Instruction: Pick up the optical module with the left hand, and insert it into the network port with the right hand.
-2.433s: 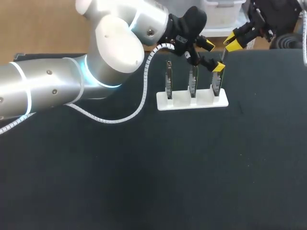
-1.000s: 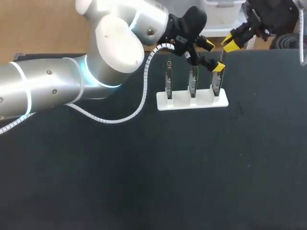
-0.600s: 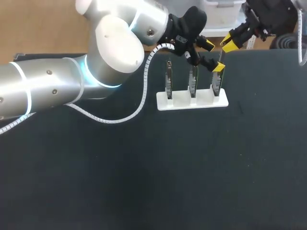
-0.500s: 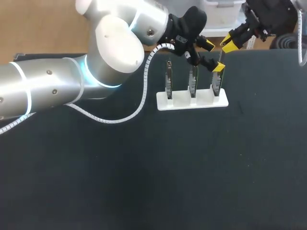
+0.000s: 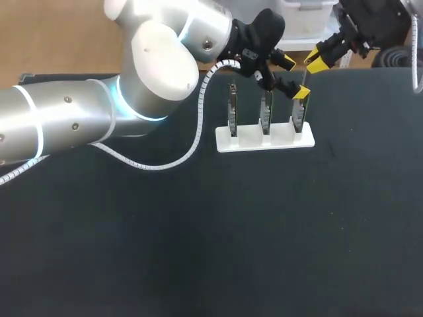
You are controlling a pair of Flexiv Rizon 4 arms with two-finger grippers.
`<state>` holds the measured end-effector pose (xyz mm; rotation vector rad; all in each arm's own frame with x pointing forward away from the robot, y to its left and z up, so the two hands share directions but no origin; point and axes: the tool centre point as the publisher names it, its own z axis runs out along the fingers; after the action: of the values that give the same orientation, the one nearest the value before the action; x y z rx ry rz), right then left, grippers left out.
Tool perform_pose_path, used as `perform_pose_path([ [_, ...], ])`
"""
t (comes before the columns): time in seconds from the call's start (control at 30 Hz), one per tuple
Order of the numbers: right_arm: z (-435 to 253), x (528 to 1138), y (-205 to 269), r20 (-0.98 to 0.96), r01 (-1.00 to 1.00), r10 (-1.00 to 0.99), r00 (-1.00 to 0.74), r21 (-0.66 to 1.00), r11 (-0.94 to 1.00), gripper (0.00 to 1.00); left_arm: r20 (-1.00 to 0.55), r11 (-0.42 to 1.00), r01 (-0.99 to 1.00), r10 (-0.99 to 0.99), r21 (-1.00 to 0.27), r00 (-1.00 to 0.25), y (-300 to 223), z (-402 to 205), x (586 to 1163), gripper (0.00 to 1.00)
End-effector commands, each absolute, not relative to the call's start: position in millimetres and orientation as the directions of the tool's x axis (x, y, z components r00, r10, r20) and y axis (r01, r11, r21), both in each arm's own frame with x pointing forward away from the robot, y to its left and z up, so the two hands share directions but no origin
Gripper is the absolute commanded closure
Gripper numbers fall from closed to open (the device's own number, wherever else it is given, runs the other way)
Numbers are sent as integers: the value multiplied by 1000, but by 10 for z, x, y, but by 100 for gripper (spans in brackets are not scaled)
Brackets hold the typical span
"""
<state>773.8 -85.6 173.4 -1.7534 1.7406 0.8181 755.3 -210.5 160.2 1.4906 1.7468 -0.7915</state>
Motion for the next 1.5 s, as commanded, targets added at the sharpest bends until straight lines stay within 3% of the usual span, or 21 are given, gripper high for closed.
perform_pose_path([
  [0.03,1736,7704,-861,-736,-999,-677,-15,40,-22,100,-821,150,989,563,-10,-94,-2105,1602,7558,0],
  [1.5,1710,7752,-892,-723,-999,-691,-7,39,-30,100,-821,150,989,563,-10,-94,-2105,1602,7558,0],
])
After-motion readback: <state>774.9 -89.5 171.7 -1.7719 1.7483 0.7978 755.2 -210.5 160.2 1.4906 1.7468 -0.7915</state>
